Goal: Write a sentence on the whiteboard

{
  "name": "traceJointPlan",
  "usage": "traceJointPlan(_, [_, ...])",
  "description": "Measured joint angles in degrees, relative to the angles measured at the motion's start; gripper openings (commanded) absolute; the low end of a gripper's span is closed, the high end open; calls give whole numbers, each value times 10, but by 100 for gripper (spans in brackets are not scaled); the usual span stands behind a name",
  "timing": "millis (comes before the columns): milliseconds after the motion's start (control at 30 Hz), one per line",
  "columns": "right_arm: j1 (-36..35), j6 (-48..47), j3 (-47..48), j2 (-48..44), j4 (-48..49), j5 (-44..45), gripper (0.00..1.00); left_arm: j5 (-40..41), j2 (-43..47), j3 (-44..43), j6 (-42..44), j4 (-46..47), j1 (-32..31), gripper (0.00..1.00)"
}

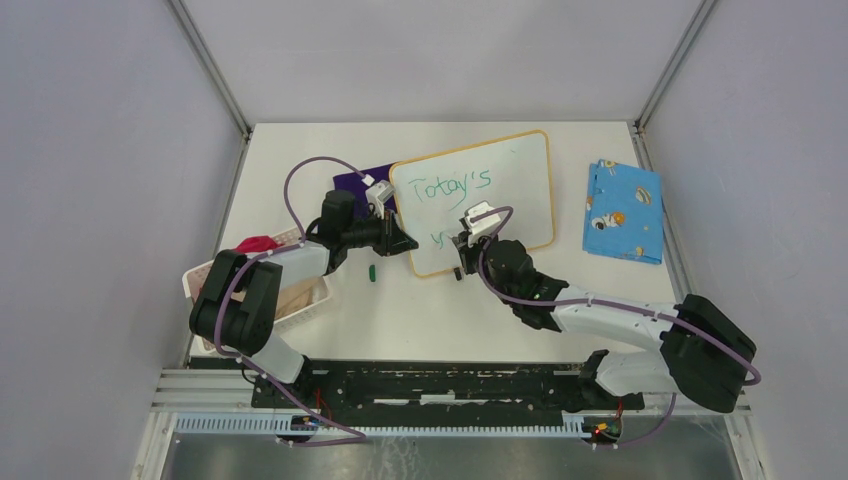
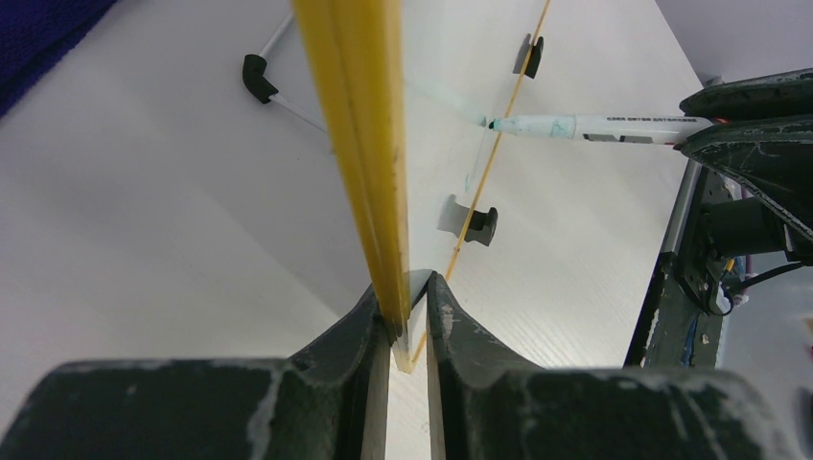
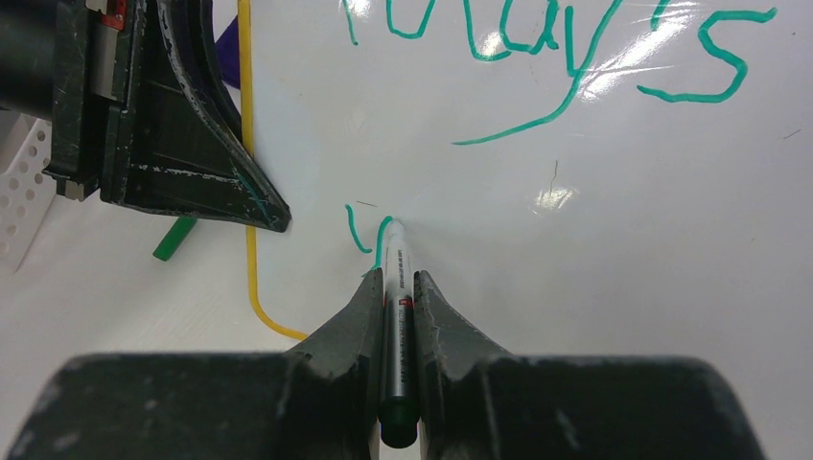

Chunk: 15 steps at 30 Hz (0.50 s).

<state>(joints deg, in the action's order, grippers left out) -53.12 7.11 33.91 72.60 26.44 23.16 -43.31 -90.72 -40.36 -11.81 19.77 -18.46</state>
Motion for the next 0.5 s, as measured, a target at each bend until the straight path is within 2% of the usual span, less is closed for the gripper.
traceJointPlan(500, [0, -1, -1, 6, 0, 0, 0, 0, 0, 0, 0, 0, 0, 2])
